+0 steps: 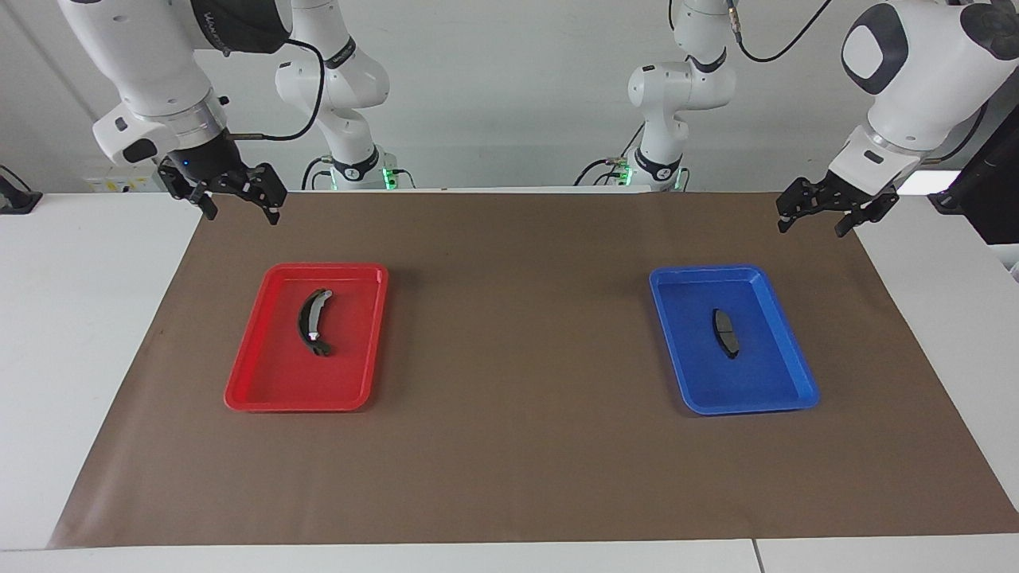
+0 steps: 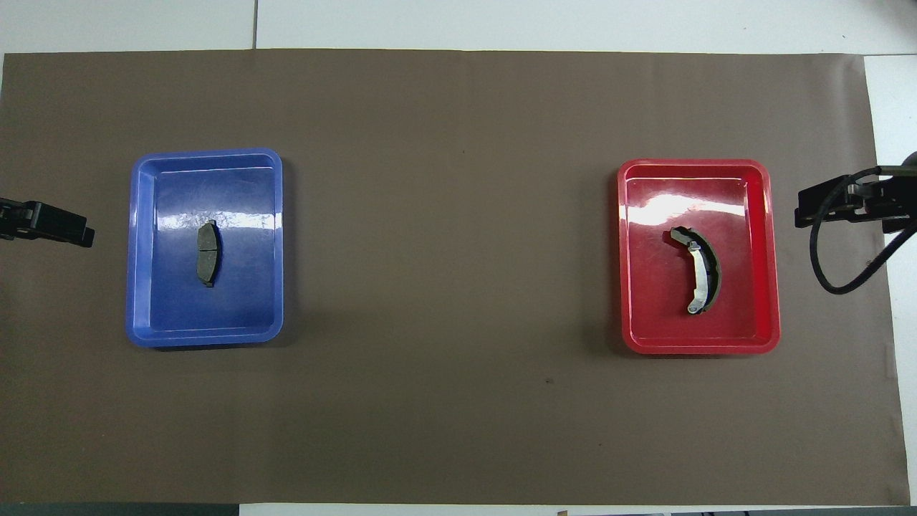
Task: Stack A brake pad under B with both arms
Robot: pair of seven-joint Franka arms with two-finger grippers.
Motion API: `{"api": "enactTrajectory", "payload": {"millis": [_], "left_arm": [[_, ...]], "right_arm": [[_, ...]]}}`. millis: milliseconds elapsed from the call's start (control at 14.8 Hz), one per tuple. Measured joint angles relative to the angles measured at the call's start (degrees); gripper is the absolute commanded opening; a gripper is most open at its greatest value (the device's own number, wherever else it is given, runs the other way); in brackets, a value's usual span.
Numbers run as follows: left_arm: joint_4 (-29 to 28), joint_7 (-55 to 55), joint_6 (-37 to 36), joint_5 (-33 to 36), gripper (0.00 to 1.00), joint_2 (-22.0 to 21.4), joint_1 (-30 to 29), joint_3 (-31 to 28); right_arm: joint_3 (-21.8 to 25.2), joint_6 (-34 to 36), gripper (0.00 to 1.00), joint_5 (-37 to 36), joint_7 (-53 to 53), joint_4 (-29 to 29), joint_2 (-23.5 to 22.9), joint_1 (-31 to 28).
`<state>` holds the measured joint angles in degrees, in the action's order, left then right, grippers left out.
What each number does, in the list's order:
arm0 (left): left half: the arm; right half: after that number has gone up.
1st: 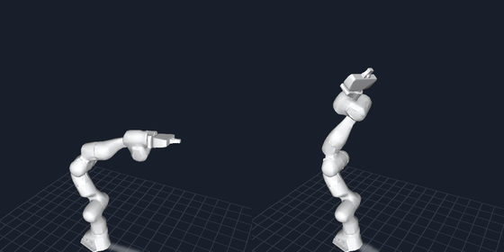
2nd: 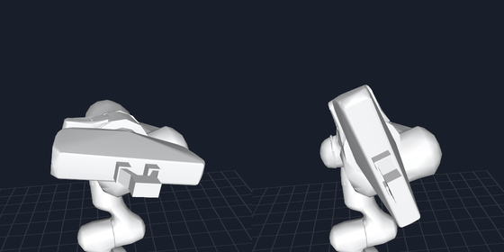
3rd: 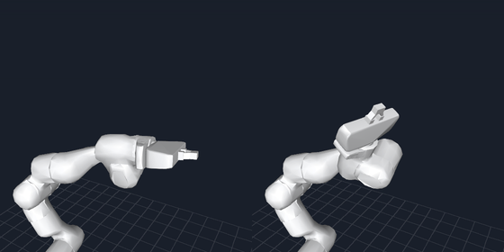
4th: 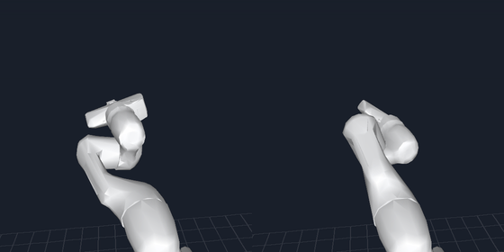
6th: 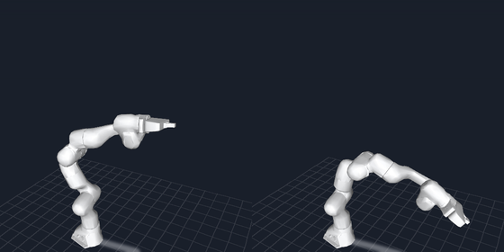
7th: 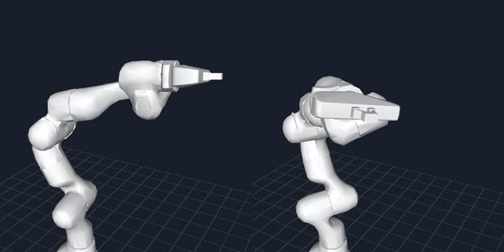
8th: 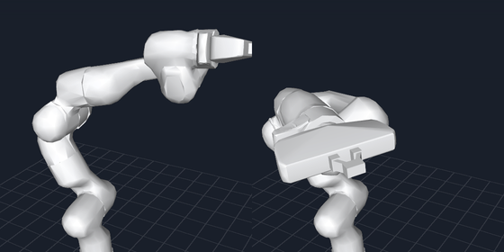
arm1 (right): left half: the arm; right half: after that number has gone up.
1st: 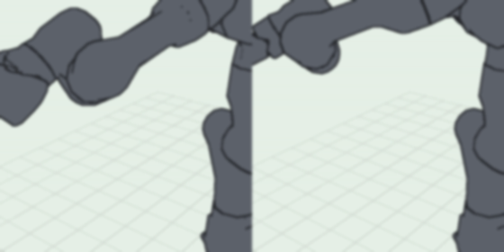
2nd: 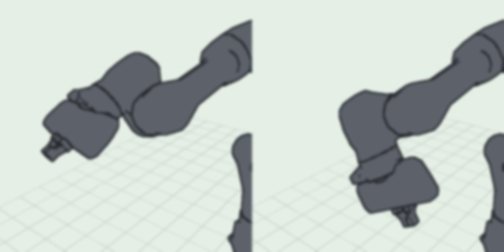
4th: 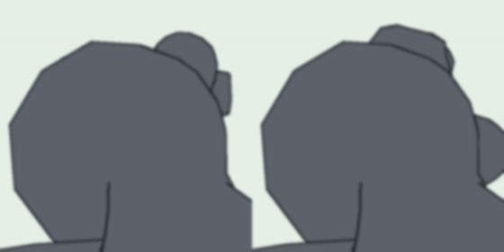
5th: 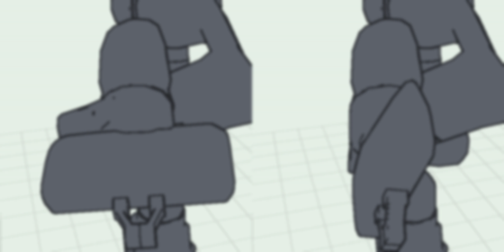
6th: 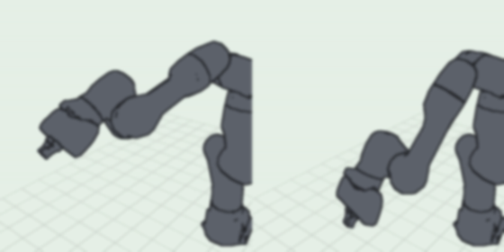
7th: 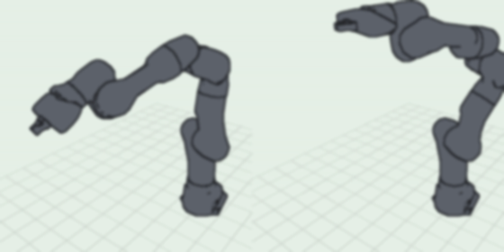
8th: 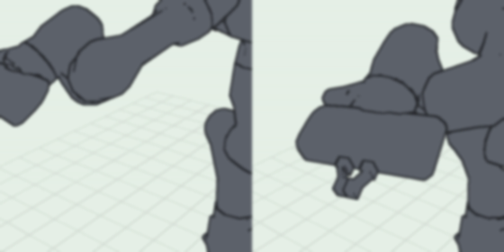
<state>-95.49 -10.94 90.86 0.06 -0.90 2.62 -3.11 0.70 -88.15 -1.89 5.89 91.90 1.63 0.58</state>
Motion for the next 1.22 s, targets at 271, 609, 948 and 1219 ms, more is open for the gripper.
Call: {"api": "enactTrajectory", "payload": {"millis": [271, 609, 948, 1219], "left_arm": [[0.0, 0.0, 0.0, 0.0, 1.0, 0.0, 0.0, 0.0], [0.0, 0.0, 0.0, 0.0, 1.0, 0.0, 0.0, 0.0], [-0.3, 0.0, 1.6, 0.0, 1.0, 0.0, 0.0, 0.0], [-6.0, 0.0, 11.4, 0.0, 1.0, 0.0, 0.1, 0.2]], "right_arm": [[0.0, 0.0, 1.0, 0.0, 0.0, 0.0, 0.0, 0.0], [0.0, 0.0, 1.0, 0.0, 0.0, 0.0, 0.0, 0.0], [0.0, 0.0, 1.0, 0.0, 0.0, 0.0, 0.0, 0.0], [0.0, 0.0, 1.0, 0.0, 0.0, 0.0, 0.0, 0.0]]}}
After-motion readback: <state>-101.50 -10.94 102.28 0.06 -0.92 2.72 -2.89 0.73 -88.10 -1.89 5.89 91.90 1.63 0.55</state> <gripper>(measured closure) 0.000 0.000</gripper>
